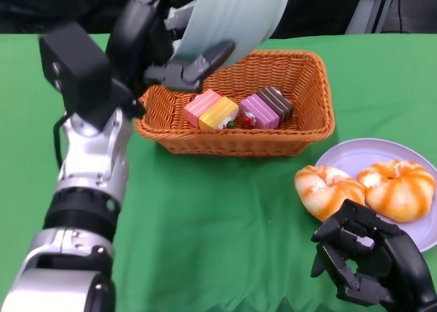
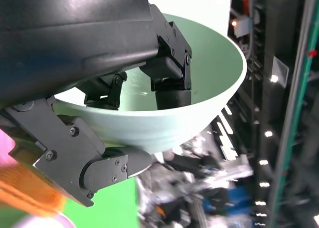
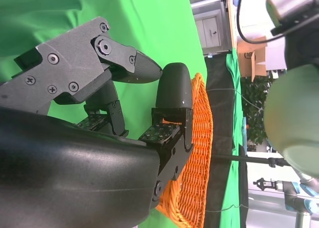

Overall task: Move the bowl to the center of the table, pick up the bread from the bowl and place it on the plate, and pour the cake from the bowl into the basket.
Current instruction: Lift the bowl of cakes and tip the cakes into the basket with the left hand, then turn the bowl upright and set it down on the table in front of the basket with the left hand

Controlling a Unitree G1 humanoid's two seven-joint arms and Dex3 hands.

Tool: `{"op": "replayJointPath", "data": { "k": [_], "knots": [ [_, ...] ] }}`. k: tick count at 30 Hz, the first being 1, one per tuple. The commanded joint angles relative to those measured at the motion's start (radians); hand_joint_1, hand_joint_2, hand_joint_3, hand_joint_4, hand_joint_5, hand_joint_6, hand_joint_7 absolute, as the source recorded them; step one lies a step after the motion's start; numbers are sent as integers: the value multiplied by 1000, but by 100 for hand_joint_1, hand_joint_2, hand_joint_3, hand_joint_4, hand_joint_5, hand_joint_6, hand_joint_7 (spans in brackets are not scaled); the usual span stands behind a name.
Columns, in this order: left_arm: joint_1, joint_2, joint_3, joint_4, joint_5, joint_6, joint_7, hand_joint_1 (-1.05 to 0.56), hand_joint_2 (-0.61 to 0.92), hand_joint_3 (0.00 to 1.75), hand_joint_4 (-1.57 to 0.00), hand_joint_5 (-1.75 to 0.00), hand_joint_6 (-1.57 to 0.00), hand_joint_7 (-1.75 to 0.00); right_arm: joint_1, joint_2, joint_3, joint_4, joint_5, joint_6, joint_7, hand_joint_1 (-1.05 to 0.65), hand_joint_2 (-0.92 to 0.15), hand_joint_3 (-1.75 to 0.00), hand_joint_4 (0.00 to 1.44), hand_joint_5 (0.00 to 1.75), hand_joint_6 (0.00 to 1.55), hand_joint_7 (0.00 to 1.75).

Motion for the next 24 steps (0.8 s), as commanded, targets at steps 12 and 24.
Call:
{"op": "replayJointPath", "data": {
  "k": [12,24],
  "knots": [
    [82,188,-103,90,318,-446,285,2,50,124,-68,-174,-75,-149,-4,-15,-2,-31,9,30,-11,-12,-63,-86,68,162,62,132],
    [321,266,-129,32,389,-563,382,9,40,127,-76,-171,-81,-144,-18,-22,-12,-21,-2,13,-22,-15,-63,-81,70,160,65,127]
  ]
}}
